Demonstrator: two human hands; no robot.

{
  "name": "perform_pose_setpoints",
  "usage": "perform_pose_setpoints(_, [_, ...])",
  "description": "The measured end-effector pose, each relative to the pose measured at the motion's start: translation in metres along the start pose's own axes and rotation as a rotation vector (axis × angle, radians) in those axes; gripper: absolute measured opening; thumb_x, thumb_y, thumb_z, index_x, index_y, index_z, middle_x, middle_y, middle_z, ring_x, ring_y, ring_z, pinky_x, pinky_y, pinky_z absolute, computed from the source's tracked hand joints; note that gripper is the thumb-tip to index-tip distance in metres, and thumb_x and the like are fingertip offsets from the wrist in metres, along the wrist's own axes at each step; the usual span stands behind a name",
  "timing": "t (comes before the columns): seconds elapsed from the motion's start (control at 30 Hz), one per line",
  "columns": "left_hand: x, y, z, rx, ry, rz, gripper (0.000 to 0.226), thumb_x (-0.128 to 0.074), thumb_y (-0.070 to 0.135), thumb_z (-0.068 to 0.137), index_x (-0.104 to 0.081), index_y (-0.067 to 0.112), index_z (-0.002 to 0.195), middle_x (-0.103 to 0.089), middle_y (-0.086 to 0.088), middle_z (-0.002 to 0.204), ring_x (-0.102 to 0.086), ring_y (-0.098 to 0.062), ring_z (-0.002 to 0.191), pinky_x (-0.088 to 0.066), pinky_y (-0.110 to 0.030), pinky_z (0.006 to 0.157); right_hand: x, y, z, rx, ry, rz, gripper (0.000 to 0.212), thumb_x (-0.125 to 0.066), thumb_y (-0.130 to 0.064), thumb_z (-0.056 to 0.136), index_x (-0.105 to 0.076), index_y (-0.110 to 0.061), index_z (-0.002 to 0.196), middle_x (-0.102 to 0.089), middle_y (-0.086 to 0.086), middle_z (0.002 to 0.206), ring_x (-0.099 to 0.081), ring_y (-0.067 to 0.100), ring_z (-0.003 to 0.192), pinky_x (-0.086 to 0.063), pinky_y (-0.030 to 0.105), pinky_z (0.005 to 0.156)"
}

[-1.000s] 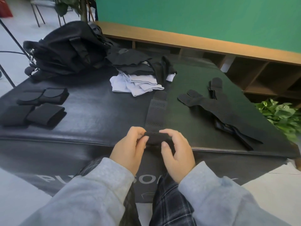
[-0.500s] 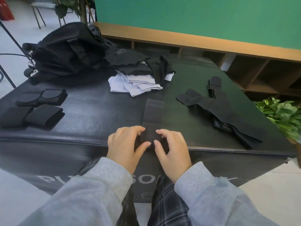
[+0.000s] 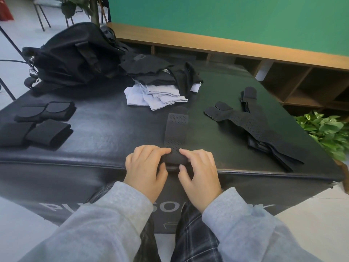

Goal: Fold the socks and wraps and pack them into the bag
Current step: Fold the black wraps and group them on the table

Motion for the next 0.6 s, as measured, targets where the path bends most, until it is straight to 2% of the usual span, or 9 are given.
perform_pose_setpoints(0.2, [-0.0003, -0.0008, 0.0004, -0.014, 0.038, 0.002, 0.026, -0.046, 0.029, 0.082, -0.058, 0.029, 0.105, -0.058, 0.005, 0.095, -0.041, -0.013, 0.095, -0.034, -0.036, 0.077, 0.0007, -0.0007, -0.0001, 0.017, 0.024, -0.022, 0.038, -0.046, -0.034, 0.083, -0.061, -0.017, 0.113, -0.05, -0.006, 0.093, -0.039, 0.009, 0.09, -0.032, 0.015, 0.081])
perform_pose_setpoints(0.3, [-0.0003, -0.0006, 0.0012, -0.005, 0.021, -0.013, 0.025, -0.042, 0.033, 0.083, -0.054, 0.031, 0.105, -0.058, 0.004, 0.101, -0.042, -0.013, 0.099, -0.034, -0.036, 0.079, 0.0005, -0.0002, -0.0005, 0.036, 0.06, -0.032, 0.035, -0.046, -0.028, 0.082, -0.061, -0.018, 0.112, -0.046, -0.005, 0.105, -0.04, 0.012, 0.099, -0.027, 0.013, 0.09])
perform_pose_setpoints(0.37, [-0.0003, -0.0002, 0.0014, -0.001, 0.004, -0.032, 0.028, -0.041, 0.034, 0.084, -0.057, 0.029, 0.106, -0.059, 0.003, 0.11, -0.043, -0.012, 0.105, -0.033, -0.036, 0.082, -0.0002, 0.0012, 0.0001, 0.019, 0.04, -0.012, 0.036, -0.043, -0.026, 0.083, -0.063, -0.017, 0.112, -0.05, -0.001, 0.12, -0.04, 0.013, 0.113, -0.027, 0.015, 0.097])
perform_pose_setpoints(0.43, [-0.0012, 0.0001, 0.0013, -0.01, -0.021, -0.038, 0.031, -0.04, 0.034, 0.085, -0.061, 0.025, 0.106, -0.06, 0.004, 0.116, -0.044, -0.009, 0.109, -0.03, -0.034, 0.088, -0.001, 0.0009, 0.0007, 0.008, -0.011, 0.023, 0.039, -0.039, -0.027, 0.085, -0.064, -0.016, 0.114, -0.056, -0.001, 0.125, -0.041, 0.01, 0.119, -0.033, 0.023, 0.099])
perform_pose_setpoints(0.5, [-0.0012, 0.0007, 0.0016, -0.016, -0.042, -0.052, 0.029, -0.039, 0.034, 0.086, -0.058, 0.027, 0.107, -0.062, 0.007, 0.115, -0.044, -0.005, 0.112, -0.022, -0.025, 0.091, -0.0005, -0.0011, 0.0006, 0.017, -0.028, 0.063, 0.04, -0.037, -0.027, 0.086, -0.063, -0.016, 0.115, -0.062, -0.004, 0.119, -0.044, 0.006, 0.117, -0.035, 0.029, 0.096])
perform_pose_setpoints(0.57, [-0.0001, 0.0009, 0.0018, -0.009, -0.047, -0.063, 0.029, -0.039, 0.035, 0.088, -0.059, 0.026, 0.107, -0.064, 0.008, 0.109, -0.045, -0.004, 0.11, -0.02, -0.022, 0.089, 0.0027, -0.002, 0.0009, -0.003, -0.024, 0.129, 0.038, -0.038, -0.031, 0.088, -0.062, -0.02, 0.115, -0.062, -0.013, 0.114, -0.045, 0.001, 0.114, -0.036, 0.026, 0.095])
perform_pose_setpoints(0.6, [0.002, 0.0024, 0.0023, 0.003, -0.044, -0.072, 0.029, -0.04, 0.034, 0.089, -0.06, 0.025, 0.107, -0.064, 0.008, 0.105, -0.047, -0.005, 0.108, -0.022, -0.024, 0.09, 0.0058, -0.003, 0.0009, -0.032, -0.02, 0.167, 0.031, -0.04, -0.033, 0.089, -0.059, -0.027, 0.113, -0.058, -0.022, 0.111, -0.046, -0.004, 0.111, -0.037, 0.021, 0.094])
Point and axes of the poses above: each hand's wrist, its own z-axis towards the middle knuckle, its own x-axis out of the back of the hand, y = z × x, the point moved 4 cm from there along z, towards the middle knuckle
